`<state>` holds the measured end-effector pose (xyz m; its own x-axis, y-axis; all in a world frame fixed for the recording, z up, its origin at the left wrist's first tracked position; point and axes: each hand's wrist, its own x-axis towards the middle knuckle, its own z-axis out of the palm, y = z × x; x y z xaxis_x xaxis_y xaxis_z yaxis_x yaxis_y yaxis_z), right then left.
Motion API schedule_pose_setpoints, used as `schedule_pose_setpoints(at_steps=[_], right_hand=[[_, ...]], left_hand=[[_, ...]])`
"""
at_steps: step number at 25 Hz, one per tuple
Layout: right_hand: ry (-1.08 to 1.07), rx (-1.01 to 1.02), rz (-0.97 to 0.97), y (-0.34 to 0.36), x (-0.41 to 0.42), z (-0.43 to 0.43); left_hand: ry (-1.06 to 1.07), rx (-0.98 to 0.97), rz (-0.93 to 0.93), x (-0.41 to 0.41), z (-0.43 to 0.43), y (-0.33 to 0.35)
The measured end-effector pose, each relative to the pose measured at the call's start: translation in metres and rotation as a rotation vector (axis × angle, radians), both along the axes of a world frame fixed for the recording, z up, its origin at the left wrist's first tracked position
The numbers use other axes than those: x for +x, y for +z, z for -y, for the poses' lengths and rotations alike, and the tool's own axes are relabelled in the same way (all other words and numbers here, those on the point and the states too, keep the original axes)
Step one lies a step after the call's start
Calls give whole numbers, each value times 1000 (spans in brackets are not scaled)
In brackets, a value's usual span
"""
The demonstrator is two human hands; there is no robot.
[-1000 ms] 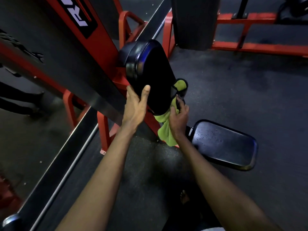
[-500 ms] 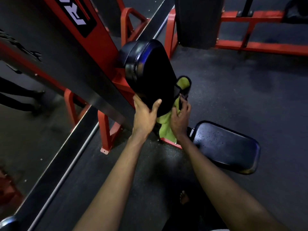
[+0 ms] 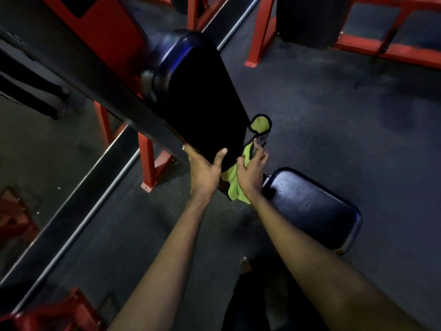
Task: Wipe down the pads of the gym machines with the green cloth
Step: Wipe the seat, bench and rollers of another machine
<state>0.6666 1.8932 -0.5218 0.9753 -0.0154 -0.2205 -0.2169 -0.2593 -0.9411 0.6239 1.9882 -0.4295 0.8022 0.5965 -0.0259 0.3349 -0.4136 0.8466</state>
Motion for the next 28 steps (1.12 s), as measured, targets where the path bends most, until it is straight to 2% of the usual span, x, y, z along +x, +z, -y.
schedule_pose_setpoints(at_steps=[3, 7, 10, 11, 13, 15, 17, 20, 25, 28], right_hand=[[32, 5, -223, -19, 26, 23], [118, 201, -503, -54, 48, 46], [179, 230, -571, -83, 50, 67], [183, 175, -540, -80, 51, 77], [212, -90, -382, -78, 59, 100], [247, -355, -273, -75, 69, 128], [316, -524, -220, -81, 76, 155], [507, -660, -193, -110, 76, 187], [1021, -881, -143, -174, 34, 213], [1085, -977, -27, -207, 10, 218]], left_hand=[[102, -18, 27, 2, 17, -15], [202, -62, 53, 0, 30, -37], [237, -127, -113, -15, 48, -65], [252, -138, -203, -24, 57, -78], [248, -165, -345, -38, 73, -104], [210, -198, -421, -44, 84, -128], [167, -197, -499, -48, 94, -149], [95, -196, -604, -56, 108, -179], [-68, -211, -691, -65, 129, -223], [-169, -249, -699, -70, 135, -256]])
